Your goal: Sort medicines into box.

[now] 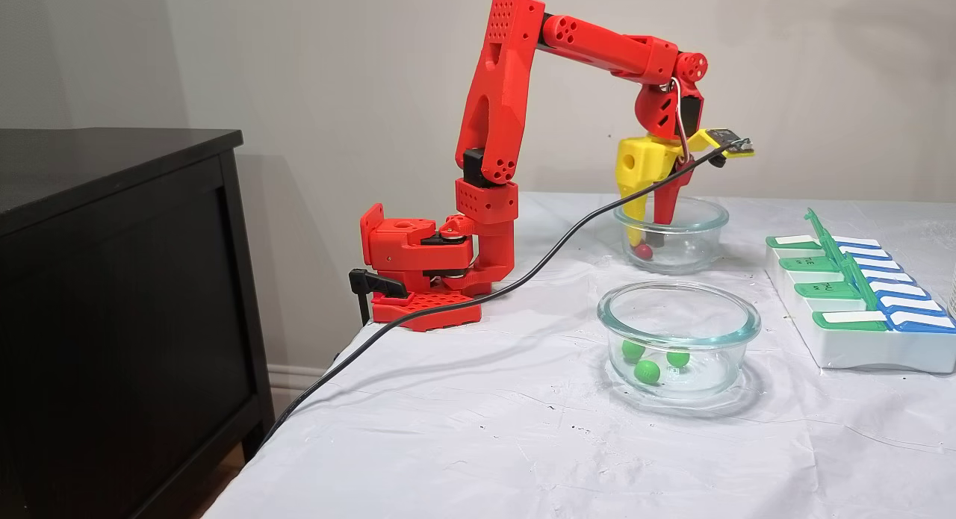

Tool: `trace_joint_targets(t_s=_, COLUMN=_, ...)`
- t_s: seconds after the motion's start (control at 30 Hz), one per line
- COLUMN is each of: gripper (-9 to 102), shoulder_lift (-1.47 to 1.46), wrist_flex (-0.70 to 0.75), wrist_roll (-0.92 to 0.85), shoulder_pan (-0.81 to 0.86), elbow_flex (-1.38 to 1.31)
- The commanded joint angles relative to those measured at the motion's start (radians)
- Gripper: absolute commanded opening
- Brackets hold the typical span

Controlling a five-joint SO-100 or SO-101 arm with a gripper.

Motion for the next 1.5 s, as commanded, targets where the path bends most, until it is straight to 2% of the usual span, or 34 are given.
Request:
trace_joint_targets(t_s=0.0, gripper=20, shoulder_lift=0.018, wrist_flex=-0.003, wrist_roll=0.034, shoulder_pan=-0.032, elbow_flex=-0.035)
trace_joint_targets(t_s=0.17, gripper=21, shoulder_lift=0.018, wrist_flex=-0.023, wrist_roll=0.06, shoulder_pan=-0.049, elbow_flex=-0.026)
trace_joint_targets(t_s=0.77, gripper=17, shoulder_lift=-0.002, wrist_flex=0.0, wrist_roll=0.091, shoulder_pan=-0.103, elbow_flex=0.015)
trace_joint_targets(t_s=0.97, gripper=2, shoulder_lift=-0.002, wrist_flex=-0.002, wrist_roll=0.086, shoulder_pan=-0.109, elbow_flex=0.02)
trace_joint_targets(t_s=1.47, gripper=0, shoulder_lift=0.003, wrist_flex=0.006, wrist_roll=0.084, shoulder_pan=-0.086, elbow_flex=-0.002)
